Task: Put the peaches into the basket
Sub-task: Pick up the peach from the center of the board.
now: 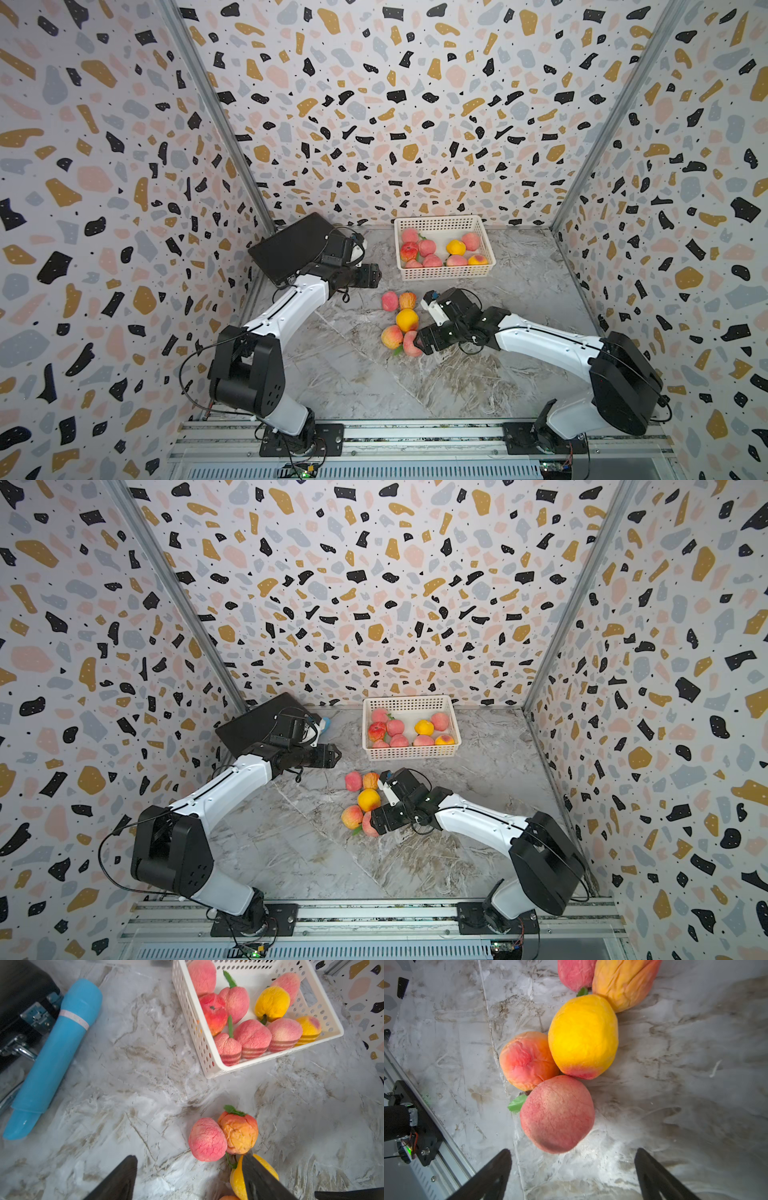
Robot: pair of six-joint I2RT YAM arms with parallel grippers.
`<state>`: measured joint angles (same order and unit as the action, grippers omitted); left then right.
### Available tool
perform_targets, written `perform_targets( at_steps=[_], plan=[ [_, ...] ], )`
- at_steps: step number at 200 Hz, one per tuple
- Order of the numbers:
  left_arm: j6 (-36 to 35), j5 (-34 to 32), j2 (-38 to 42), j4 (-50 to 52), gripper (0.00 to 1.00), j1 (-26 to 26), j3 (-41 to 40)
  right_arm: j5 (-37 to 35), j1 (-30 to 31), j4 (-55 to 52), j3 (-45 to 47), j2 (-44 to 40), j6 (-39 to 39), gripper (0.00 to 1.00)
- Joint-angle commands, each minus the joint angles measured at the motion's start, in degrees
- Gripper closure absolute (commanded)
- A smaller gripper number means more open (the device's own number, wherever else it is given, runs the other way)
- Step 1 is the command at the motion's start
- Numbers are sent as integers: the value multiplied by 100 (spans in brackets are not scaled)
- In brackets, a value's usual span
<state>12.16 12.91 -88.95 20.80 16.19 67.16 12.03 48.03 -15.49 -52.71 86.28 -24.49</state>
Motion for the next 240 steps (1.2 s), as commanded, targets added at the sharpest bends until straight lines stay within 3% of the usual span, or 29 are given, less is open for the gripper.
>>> perform_targets(
  at_steps=[1, 35, 87, 126, 165, 198, 240],
  plan=[
    [104, 137, 176, -392, 20, -43, -84, 46, 57, 287, -184, 208, -161, 5],
    [94, 147, 202, -436, 20, -50, -168, 100, 66, 389, -279, 540, -181, 9],
    [101, 168, 182, -486, 20, -64, -229, 189, 68, 473, -328, 777, -167, 25],
    [93, 184, 167, -534, 20, -72, -263, -28, 66, 130, -480, 591, -24, 39],
    [92, 216, 207, -533, 20, -97, -330, -551, 11, -598, -696, -171, 312, 40],
    [164, 408, 368, -493, 20, -95, -451, -969, -475, -1088, -1266, -374, 739, 39],
    [331, 584, 660, -599, 20, -95, -857, -1112, -1607, -1186, -2690, 543, 1223, 39]
  ],
)
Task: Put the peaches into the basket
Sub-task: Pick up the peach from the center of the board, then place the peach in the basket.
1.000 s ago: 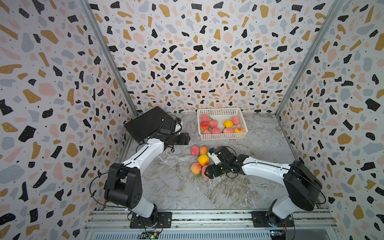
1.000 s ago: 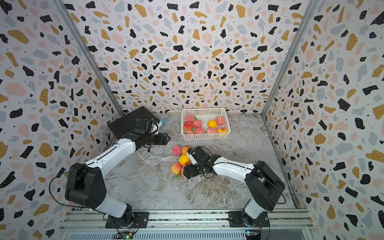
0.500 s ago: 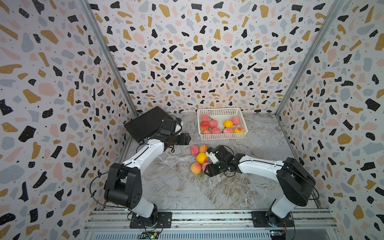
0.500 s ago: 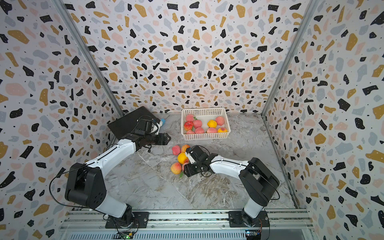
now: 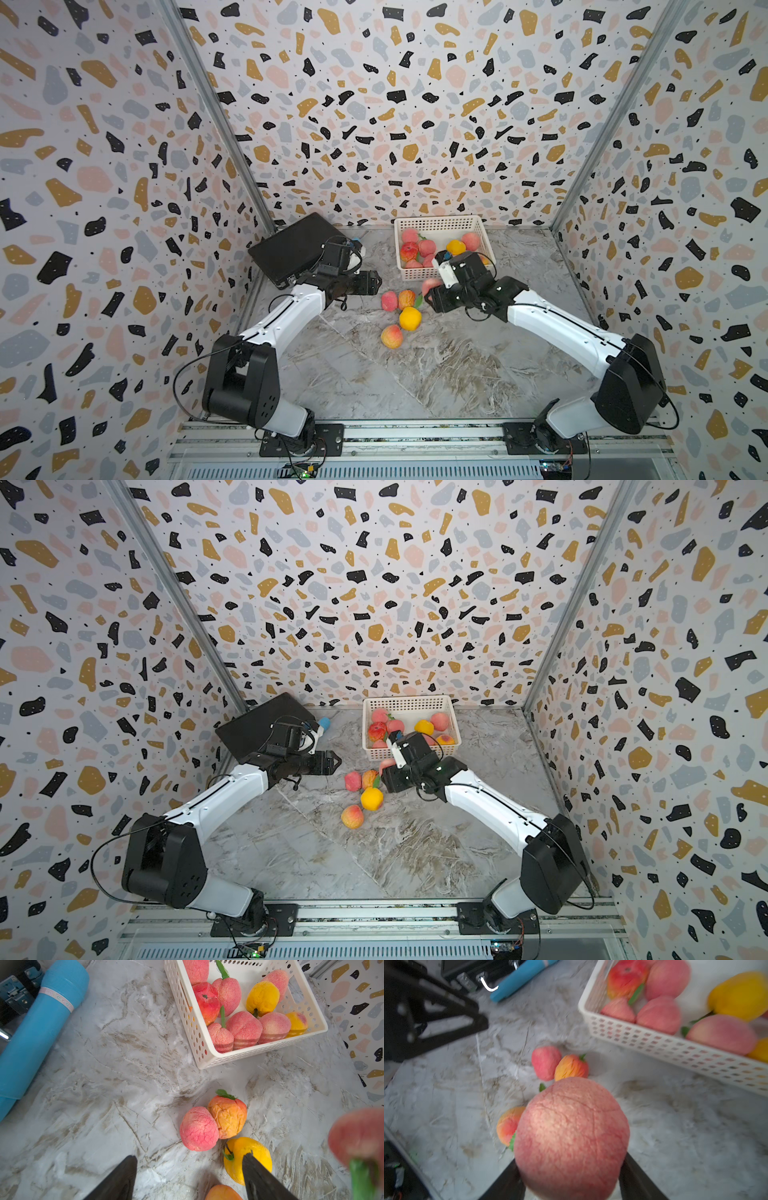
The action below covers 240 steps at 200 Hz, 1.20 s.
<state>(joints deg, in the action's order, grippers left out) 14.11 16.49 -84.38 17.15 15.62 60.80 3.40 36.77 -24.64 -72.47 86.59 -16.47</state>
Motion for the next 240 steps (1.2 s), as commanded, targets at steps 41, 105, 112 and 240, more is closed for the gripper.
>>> perform_targets(
  at_steps=[41, 105, 112, 240],
  plan=[
    [221, 404, 408, -331, 19, -29, -642, -319, -1139, -522, -2351, 1988, 756, 39],
    [287, 563, 481, -416, 19, -16, -916, -148, -1427, -757, -4002, 3648, 951, 38],
    [286, 555, 487, -406, 19, -23, -927, -143, -1435, -794, -4169, 3793, 968, 38],
    [87, 487, 238, -220, 16, 397, -730, -83, -1449, -1075, -4841, 4145, 922, 13]
  ],
)
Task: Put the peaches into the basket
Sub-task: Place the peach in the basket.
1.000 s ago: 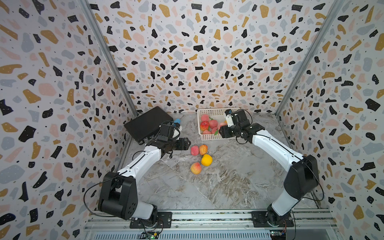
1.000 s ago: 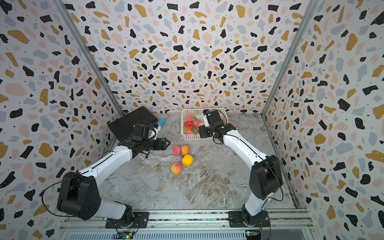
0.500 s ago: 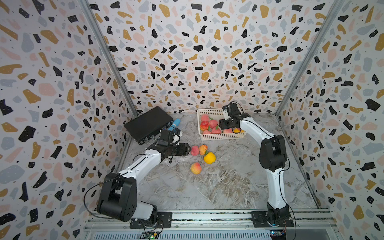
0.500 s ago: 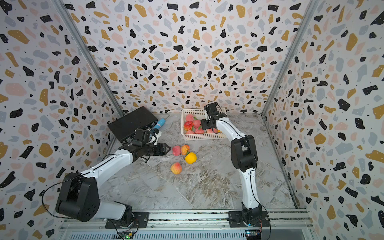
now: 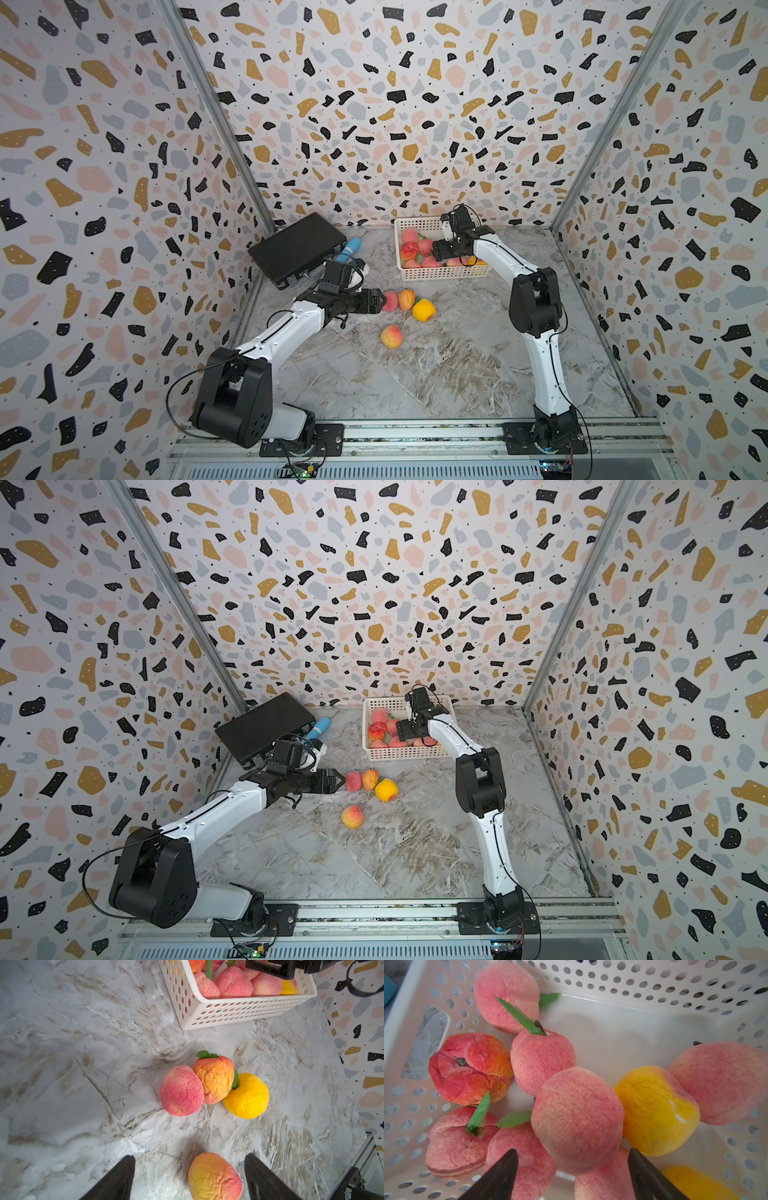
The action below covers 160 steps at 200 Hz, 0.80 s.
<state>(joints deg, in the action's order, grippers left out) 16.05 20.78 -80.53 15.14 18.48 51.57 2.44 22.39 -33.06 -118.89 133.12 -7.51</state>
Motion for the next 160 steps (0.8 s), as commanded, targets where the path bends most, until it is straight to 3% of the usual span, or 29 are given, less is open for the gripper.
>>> perform_targets(
  at_steps=[1, 23, 61, 94, 160],
  plan=[
    [-114, 58, -151, -19, 16, 120, 198, 8, -9, -235, -193, -529, 24, 13],
    [-176, 3, -338, -15, 14, 264, 320, -15, -8, -179, 145, -1060, -10, 12],
    [-246, -278, -891, 84, 14, 436, 710, -48, -7, 461, 1652, -2456, -173, 12],
    [-299, -562, -1399, 239, 21, 438, 1178, -93, -11, 870, 3007, -3500, -294, 12],
    [-441, -935, -2169, 535, 23, 507, 1826, -178, -9, 1095, 4595, -4715, -451, 12]
  ],
)
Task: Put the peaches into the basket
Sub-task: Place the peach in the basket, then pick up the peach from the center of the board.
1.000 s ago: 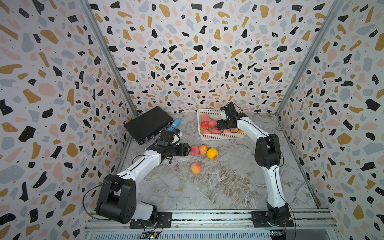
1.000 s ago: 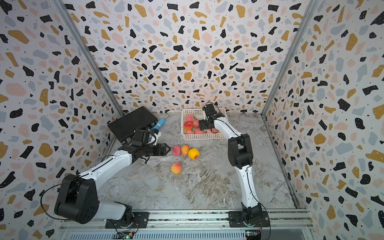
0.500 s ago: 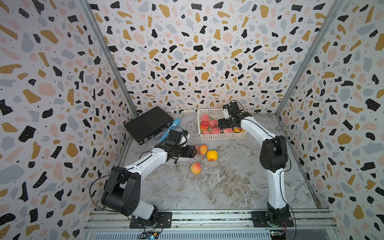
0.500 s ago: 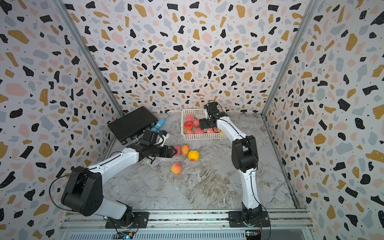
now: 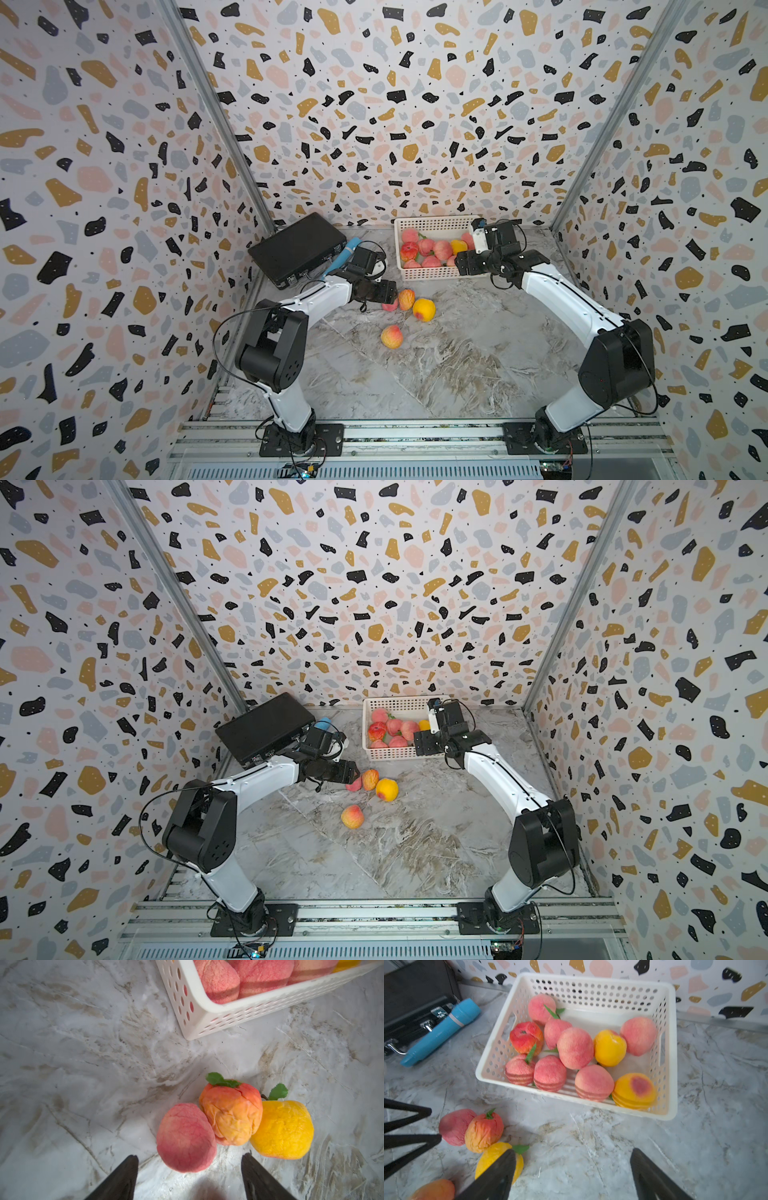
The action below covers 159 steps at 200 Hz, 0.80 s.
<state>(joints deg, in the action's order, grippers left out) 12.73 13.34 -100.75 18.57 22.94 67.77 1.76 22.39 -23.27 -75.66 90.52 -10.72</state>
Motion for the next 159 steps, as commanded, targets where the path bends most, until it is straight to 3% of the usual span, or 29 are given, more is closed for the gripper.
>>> perform_targets(
  at_steps=[1, 59, 114, 159],
  plan=[
    [-107, -196, -152, 192, 23, 61, 204, -113, -12, 118, 285, -469, -131, 12],
    [9, -288, -452, 205, 29, 250, 304, -88, -10, 103, 747, -791, -178, 12],
    [51, -498, -536, 261, 54, 264, 483, -88, -16, 85, 1007, -1025, -193, 12],
    [-229, -612, -346, 704, 56, 285, 1145, -256, -18, -45, 1087, -1324, -224, 12]
  ],
)
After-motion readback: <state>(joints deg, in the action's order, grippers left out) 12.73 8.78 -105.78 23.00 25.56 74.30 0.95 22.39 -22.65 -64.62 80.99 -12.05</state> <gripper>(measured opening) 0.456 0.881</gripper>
